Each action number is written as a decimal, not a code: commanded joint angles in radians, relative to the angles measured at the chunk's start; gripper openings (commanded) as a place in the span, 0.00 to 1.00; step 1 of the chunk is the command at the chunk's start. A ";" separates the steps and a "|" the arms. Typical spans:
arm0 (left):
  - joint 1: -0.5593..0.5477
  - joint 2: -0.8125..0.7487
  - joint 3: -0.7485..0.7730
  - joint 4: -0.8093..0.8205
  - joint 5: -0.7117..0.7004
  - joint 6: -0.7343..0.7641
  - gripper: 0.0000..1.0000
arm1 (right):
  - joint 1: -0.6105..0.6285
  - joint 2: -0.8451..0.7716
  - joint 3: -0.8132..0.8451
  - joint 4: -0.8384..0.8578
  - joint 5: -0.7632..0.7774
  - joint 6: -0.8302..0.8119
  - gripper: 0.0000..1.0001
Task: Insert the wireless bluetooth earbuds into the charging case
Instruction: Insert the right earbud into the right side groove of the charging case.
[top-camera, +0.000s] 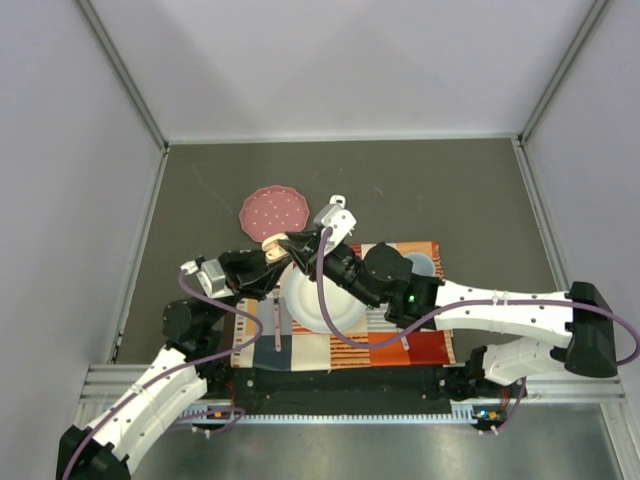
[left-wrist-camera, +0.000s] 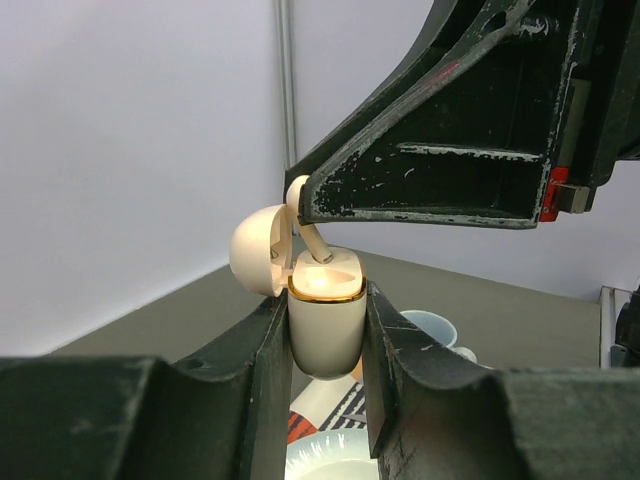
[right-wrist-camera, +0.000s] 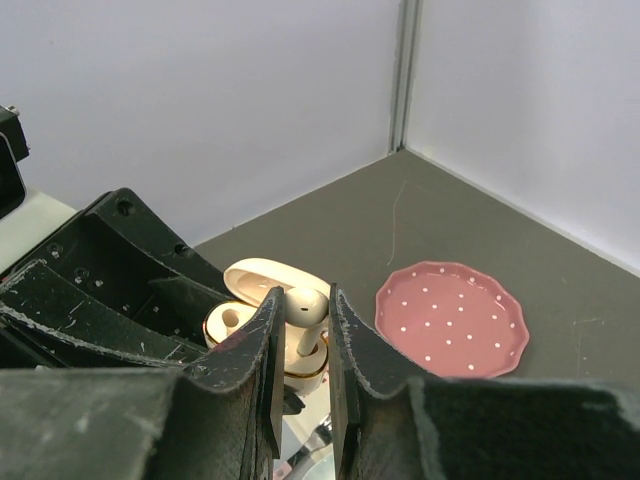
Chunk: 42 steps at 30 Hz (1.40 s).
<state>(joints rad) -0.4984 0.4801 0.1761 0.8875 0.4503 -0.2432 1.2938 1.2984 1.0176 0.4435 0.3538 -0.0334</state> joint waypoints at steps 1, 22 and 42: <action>0.000 -0.005 -0.003 0.107 -0.030 -0.021 0.00 | 0.016 0.007 0.027 0.017 0.024 -0.019 0.00; 0.000 -0.006 -0.009 0.113 -0.071 -0.021 0.00 | 0.036 0.019 0.032 -0.011 0.017 -0.069 0.01; 0.000 -0.009 -0.010 0.108 -0.097 -0.016 0.00 | 0.050 0.042 0.076 -0.081 0.036 -0.129 0.01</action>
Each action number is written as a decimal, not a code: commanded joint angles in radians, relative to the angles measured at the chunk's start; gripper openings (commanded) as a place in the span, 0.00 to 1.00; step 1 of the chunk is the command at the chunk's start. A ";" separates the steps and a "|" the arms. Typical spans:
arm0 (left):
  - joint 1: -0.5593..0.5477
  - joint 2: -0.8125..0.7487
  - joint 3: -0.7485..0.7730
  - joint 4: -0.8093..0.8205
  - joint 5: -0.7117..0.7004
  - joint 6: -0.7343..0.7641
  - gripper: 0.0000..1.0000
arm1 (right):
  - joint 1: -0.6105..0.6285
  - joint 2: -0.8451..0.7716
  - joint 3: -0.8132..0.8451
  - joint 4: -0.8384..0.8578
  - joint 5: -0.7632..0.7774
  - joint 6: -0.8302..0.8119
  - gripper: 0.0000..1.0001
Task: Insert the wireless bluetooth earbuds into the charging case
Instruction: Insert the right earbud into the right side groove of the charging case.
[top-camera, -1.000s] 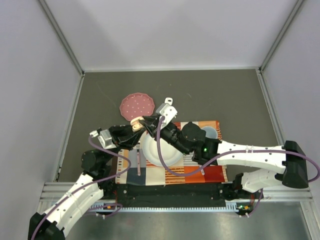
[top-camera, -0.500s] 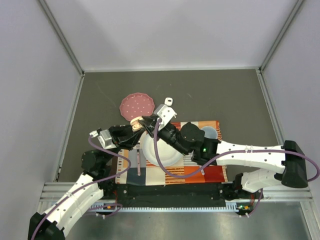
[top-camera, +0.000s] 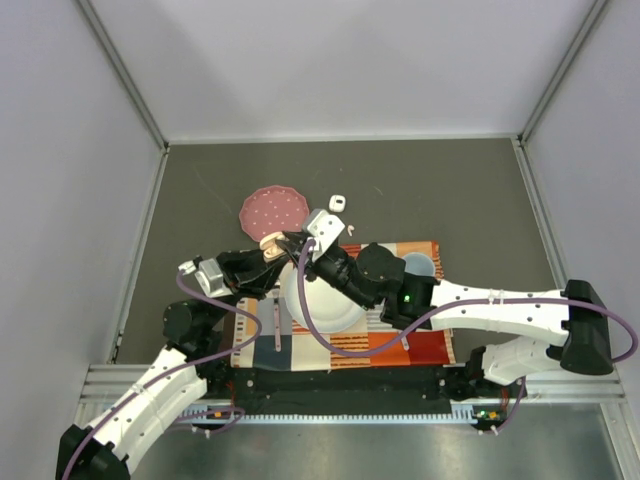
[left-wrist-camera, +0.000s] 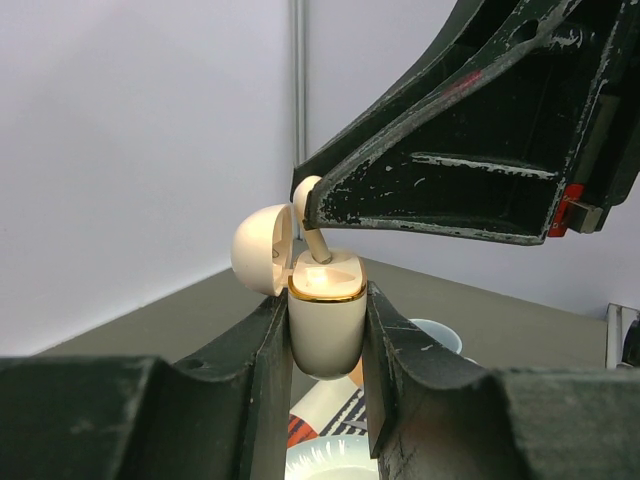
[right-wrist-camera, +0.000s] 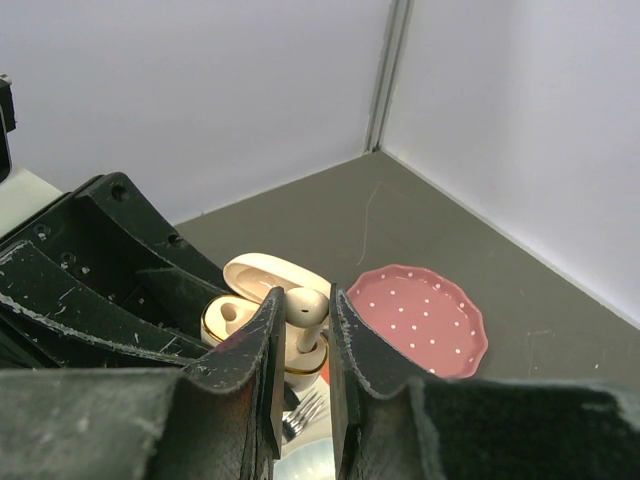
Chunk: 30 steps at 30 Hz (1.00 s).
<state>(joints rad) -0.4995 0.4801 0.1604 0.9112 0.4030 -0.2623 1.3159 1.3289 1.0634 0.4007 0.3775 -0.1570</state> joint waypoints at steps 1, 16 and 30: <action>0.001 -0.012 0.004 0.084 -0.058 0.003 0.00 | 0.029 0.013 0.029 -0.040 0.012 -0.007 0.01; 0.001 -0.018 -0.013 0.100 -0.082 -0.006 0.00 | 0.028 0.021 0.010 -0.043 0.006 0.023 0.04; 0.001 -0.015 -0.015 0.094 -0.085 -0.005 0.00 | 0.036 0.030 0.026 -0.080 0.029 -0.004 0.04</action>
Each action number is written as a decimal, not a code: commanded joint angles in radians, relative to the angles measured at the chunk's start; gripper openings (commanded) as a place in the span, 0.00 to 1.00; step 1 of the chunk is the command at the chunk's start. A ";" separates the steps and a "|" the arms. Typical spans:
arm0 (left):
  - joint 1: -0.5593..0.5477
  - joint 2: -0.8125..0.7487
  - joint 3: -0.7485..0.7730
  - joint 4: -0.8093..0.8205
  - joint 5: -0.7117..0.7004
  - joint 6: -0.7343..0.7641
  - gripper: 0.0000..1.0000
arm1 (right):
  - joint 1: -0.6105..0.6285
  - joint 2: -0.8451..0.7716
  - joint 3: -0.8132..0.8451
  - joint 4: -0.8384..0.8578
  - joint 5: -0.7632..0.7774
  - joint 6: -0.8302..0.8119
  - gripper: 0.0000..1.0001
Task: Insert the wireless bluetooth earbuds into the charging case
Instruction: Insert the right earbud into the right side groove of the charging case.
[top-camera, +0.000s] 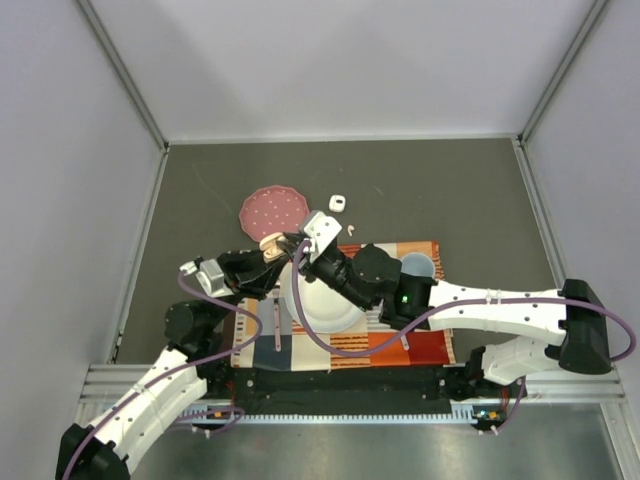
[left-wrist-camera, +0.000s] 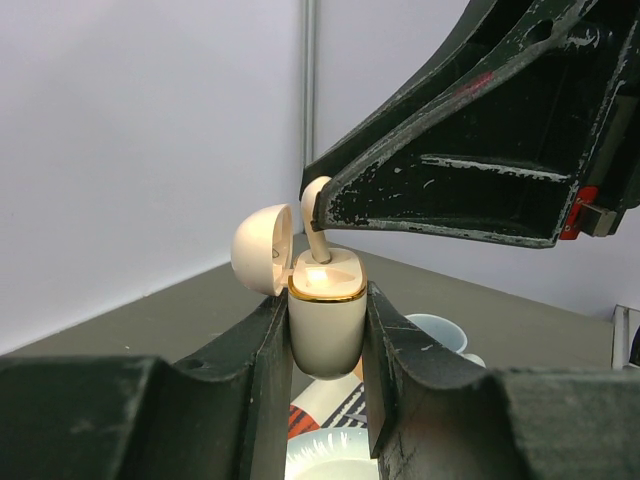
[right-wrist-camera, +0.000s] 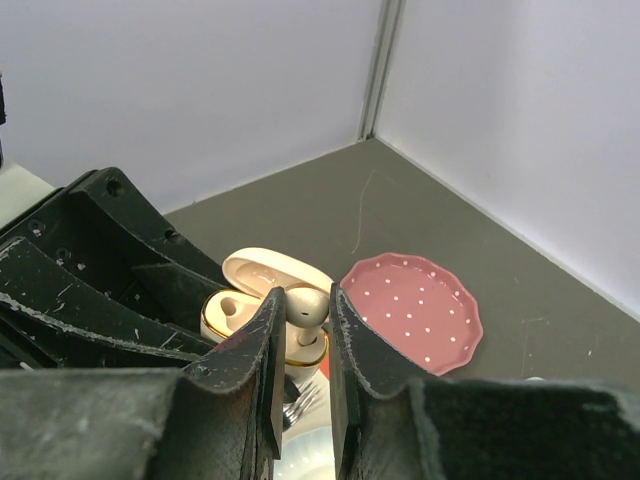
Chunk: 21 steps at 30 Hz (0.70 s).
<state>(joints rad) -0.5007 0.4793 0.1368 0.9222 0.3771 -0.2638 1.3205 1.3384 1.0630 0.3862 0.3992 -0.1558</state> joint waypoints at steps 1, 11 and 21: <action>0.002 -0.016 0.009 0.083 -0.060 -0.003 0.00 | 0.034 0.025 0.029 -0.069 0.015 -0.020 0.04; 0.002 -0.015 0.011 0.079 -0.060 -0.002 0.00 | 0.059 0.058 0.066 -0.099 0.049 -0.074 0.04; 0.002 -0.031 0.009 0.066 -0.070 0.003 0.00 | 0.065 0.053 0.064 -0.095 0.072 -0.091 0.04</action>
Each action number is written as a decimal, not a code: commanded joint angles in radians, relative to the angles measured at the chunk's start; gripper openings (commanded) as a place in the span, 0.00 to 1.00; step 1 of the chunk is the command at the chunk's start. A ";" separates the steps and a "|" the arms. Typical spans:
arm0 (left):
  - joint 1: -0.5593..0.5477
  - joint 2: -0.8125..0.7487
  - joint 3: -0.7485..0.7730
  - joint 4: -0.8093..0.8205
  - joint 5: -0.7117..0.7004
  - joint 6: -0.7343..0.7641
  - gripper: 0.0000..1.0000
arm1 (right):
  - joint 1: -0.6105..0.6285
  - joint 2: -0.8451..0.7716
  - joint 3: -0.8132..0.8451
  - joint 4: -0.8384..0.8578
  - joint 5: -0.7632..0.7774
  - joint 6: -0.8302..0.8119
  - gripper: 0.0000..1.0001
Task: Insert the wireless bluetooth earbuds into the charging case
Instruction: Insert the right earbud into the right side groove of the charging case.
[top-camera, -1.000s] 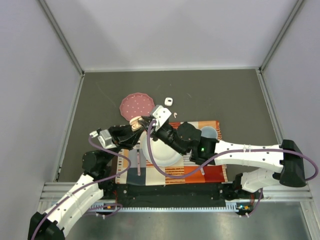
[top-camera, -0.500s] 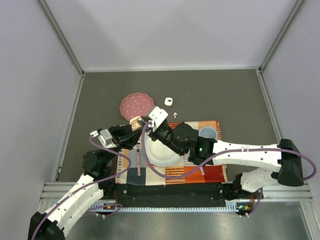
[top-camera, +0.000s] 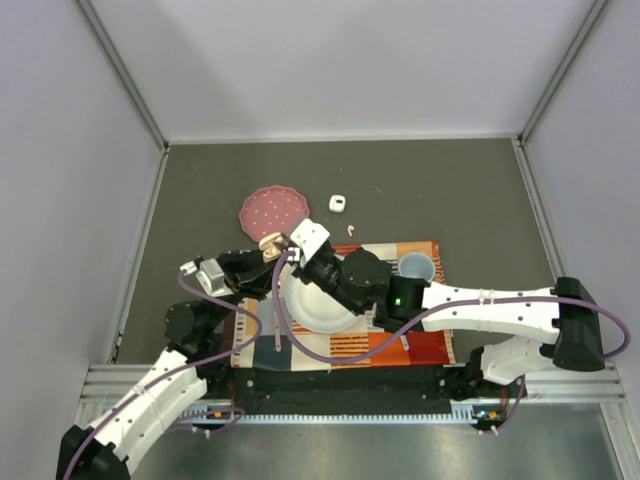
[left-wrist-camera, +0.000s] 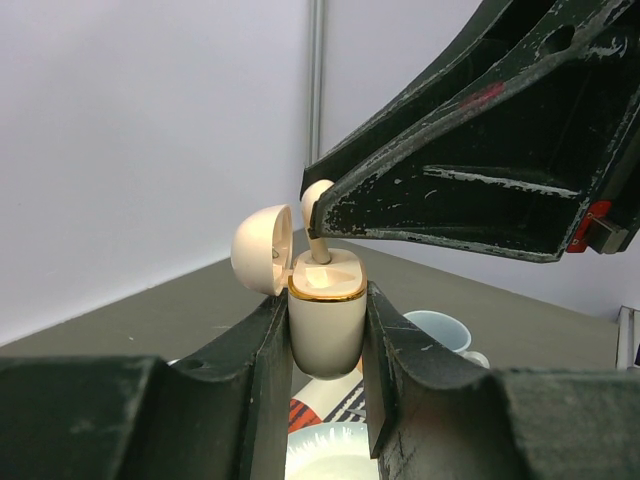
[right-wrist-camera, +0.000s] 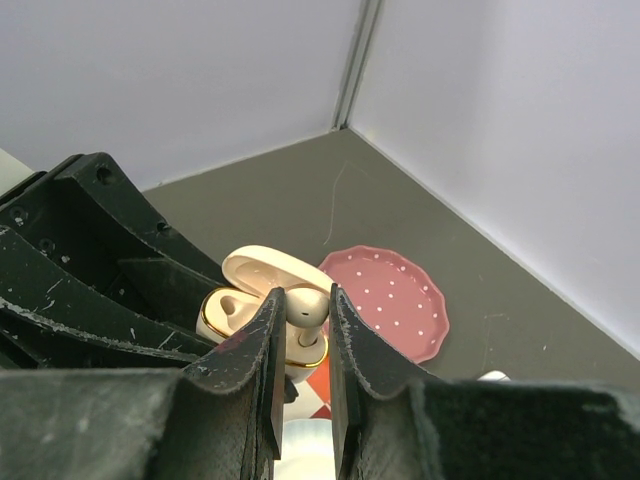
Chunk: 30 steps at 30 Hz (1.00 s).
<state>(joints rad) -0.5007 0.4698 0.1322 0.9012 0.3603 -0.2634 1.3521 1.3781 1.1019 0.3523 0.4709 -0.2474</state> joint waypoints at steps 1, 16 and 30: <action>0.002 -0.023 0.012 0.087 -0.054 0.004 0.00 | 0.033 0.012 0.027 -0.067 -0.002 0.003 0.04; 0.001 -0.019 0.000 0.140 -0.041 0.013 0.00 | 0.035 0.026 0.099 -0.177 0.034 0.111 0.04; 0.002 -0.003 -0.009 0.165 -0.064 0.016 0.00 | 0.035 0.026 0.130 -0.240 0.005 0.151 0.04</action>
<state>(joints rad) -0.5003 0.4675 0.1184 0.9421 0.3454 -0.2596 1.3598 1.3911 1.2007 0.1902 0.5255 -0.1089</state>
